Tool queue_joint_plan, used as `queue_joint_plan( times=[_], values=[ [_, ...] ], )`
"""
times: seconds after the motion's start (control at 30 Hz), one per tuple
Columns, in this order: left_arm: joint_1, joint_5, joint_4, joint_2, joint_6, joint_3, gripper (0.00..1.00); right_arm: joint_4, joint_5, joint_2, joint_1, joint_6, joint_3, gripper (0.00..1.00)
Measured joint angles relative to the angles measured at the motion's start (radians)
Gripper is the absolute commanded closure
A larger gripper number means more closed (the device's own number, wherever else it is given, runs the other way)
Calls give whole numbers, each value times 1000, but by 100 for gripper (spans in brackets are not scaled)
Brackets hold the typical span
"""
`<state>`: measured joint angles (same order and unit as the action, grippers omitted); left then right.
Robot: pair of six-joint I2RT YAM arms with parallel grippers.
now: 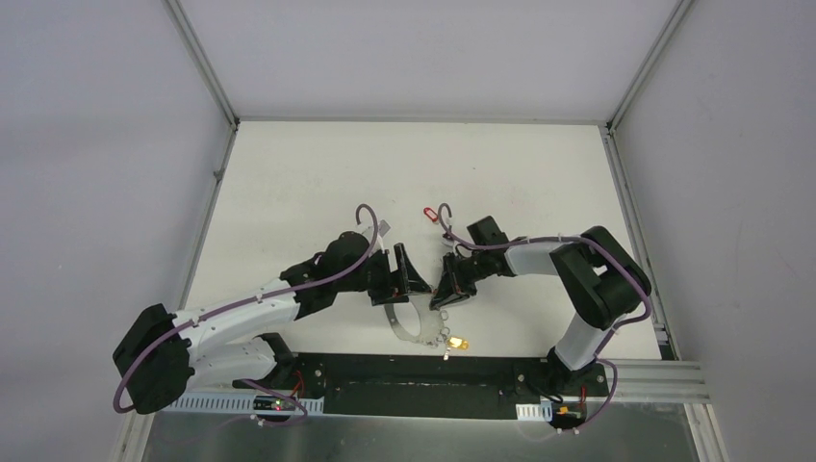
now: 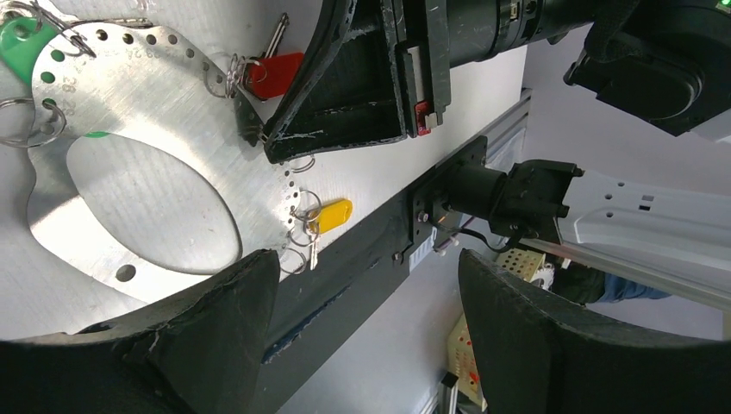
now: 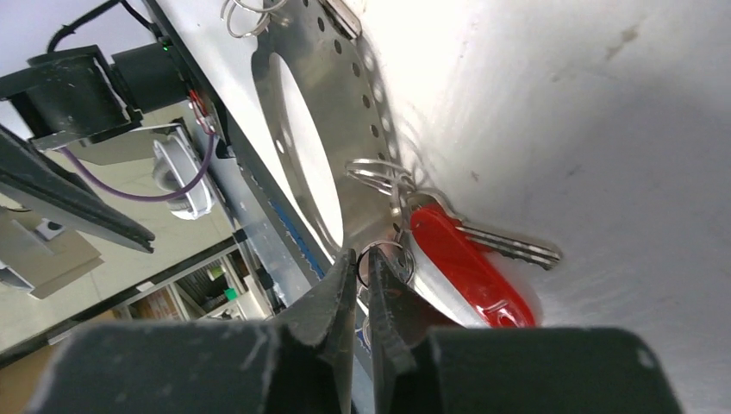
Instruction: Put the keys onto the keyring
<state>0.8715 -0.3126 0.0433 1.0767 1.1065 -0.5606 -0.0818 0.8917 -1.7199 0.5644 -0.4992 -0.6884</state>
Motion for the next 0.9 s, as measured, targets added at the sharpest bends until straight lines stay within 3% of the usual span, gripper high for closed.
queue_joint_plan(
  times=[0.3,0.5,0.73,0.9],
  values=[
    [0,26,64,-53,-22,0,22,-132,-100,3,60,68,-64,80],
    [0,36,84,-75,-25,0,22,-175,-137,27,66,94,-71,86],
    [0,68,135,-108,-55,0,22,-196,-142,26,76,108,-79,81],
    [0,103,178,-156,-82,0,22,-204,-141,16,85,113,-93,85]
  ],
)
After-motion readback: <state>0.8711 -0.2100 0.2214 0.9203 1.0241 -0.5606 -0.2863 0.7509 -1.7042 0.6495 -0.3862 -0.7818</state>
